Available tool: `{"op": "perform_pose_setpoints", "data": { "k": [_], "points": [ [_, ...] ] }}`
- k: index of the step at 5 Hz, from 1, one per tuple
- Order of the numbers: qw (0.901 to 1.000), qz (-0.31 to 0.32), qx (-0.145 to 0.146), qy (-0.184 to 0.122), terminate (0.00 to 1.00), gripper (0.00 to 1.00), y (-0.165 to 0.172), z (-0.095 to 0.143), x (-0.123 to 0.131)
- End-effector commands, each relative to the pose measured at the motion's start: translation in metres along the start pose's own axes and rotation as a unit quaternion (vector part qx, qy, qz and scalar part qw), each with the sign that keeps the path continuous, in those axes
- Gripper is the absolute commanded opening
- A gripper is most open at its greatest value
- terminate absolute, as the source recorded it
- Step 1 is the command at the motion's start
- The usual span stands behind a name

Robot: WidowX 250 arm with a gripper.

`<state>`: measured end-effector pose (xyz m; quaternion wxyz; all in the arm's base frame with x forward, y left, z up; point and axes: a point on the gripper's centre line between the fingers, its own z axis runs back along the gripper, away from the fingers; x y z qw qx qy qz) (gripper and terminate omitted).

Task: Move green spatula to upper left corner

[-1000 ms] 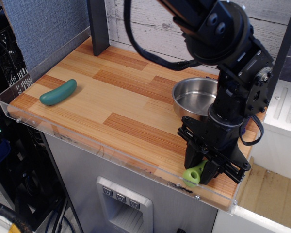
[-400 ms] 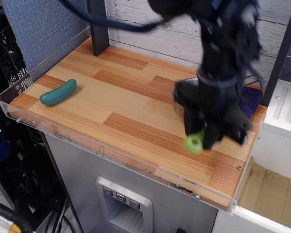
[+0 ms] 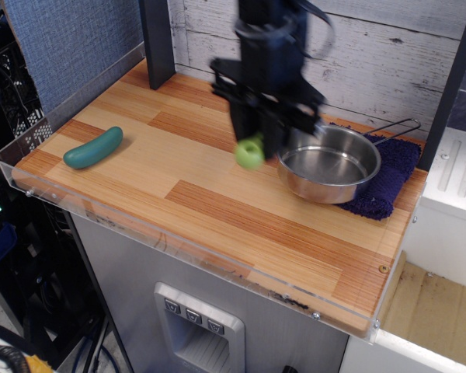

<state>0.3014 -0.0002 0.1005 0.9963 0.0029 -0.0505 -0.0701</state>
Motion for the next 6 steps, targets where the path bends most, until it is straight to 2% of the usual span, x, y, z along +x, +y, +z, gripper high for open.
{"op": "perform_pose_setpoints", "data": {
  "k": [1,2,3,4,5,6],
  "points": [
    [0.9982,0.053,0.021,-0.015,0.0,0.0,0.089,0.021,0.013],
    [0.9965,0.071,0.041,-0.014,0.0,0.0,0.12,0.016,0.028],
    [0.9944,0.084,0.064,-0.001,0.0,0.0,0.148,-0.002,0.043],
    [0.9914,0.102,0.076,0.032,0.0,0.0,0.176,-0.036,0.045],
    [0.9885,0.12,0.07,0.061,0.0,0.0,0.191,-0.064,0.043],
    [0.9881,0.121,0.06,0.072,0.0,0.0,0.189,-0.076,0.044]
  ]
}}
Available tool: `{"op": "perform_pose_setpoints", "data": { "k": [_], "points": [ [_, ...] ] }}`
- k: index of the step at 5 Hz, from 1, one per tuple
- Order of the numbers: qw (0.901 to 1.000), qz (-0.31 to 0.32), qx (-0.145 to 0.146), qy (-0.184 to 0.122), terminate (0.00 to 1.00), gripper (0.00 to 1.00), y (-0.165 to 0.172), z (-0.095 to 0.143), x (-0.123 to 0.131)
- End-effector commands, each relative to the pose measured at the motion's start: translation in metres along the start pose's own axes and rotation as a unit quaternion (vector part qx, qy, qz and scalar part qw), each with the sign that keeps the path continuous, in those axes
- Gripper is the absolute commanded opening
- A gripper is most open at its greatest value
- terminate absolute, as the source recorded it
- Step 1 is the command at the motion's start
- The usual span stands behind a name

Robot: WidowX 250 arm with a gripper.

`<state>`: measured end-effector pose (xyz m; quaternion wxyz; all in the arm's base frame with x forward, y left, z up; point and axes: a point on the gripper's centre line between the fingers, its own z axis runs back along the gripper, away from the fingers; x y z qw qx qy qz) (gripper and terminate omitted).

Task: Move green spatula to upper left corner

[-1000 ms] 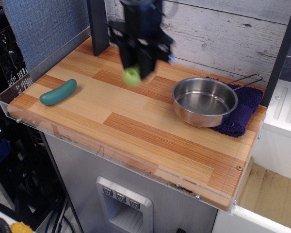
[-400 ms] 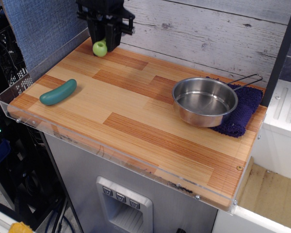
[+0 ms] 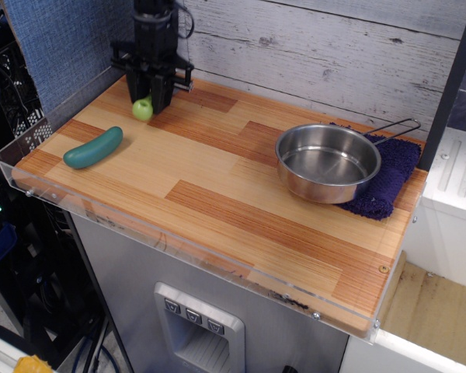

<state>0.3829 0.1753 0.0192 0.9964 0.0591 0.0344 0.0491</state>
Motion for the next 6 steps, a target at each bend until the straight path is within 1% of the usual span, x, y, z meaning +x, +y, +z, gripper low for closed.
{"op": "perform_pose_setpoints", "data": {
  "k": [1,2,4,5,6],
  "points": [
    [0.9999,0.004,-0.005,-0.015,0.0,0.0,0.002,0.01,-0.005],
    [0.9997,-0.003,-0.003,-0.022,0.0,1.0,-0.001,0.02,-0.007],
    [0.9971,-0.005,0.01,-0.076,0.0,1.0,0.001,0.061,-0.024],
    [0.9954,-0.005,0.004,-0.096,0.0,1.0,-0.003,0.092,-0.035],
    [0.9942,-0.019,-0.021,-0.104,0.0,1.0,-0.021,0.117,-0.042]
  ]
}}
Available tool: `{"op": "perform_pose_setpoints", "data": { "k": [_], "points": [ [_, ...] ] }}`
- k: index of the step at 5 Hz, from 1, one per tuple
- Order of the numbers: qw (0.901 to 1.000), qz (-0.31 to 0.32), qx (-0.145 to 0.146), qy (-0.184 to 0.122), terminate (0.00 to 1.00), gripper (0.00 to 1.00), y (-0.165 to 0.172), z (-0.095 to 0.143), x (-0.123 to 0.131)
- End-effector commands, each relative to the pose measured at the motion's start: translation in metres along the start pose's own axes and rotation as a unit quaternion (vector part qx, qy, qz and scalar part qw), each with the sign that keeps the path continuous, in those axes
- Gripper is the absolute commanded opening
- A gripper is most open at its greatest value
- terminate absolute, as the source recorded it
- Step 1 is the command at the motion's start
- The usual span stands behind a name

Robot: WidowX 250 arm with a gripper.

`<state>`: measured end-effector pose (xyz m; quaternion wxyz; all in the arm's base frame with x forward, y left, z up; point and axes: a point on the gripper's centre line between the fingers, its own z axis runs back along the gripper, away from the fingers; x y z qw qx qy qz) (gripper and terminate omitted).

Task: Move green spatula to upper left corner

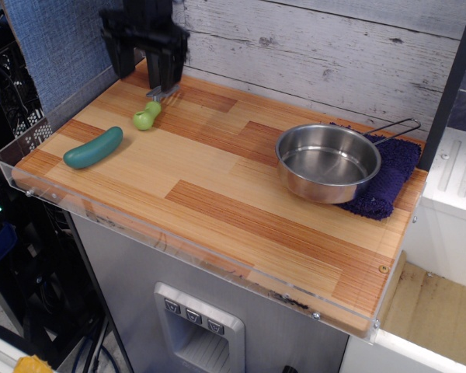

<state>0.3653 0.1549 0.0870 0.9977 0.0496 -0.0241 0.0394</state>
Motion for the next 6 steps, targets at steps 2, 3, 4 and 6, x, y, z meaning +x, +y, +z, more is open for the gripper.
{"op": "perform_pose_setpoints", "data": {
  "k": [2,3,4,6],
  "points": [
    [0.9952,-0.055,-0.059,-0.055,0.0,1.0,-0.062,0.076,-0.025],
    [0.9943,-0.068,-0.052,-0.064,0.0,1.0,-0.072,0.082,-0.031],
    [0.9943,-0.068,-0.052,-0.064,0.0,1.0,-0.072,0.082,-0.031],
    [0.9943,-0.068,-0.052,-0.064,1.0,1.0,-0.072,0.082,-0.031]
  ]
}}
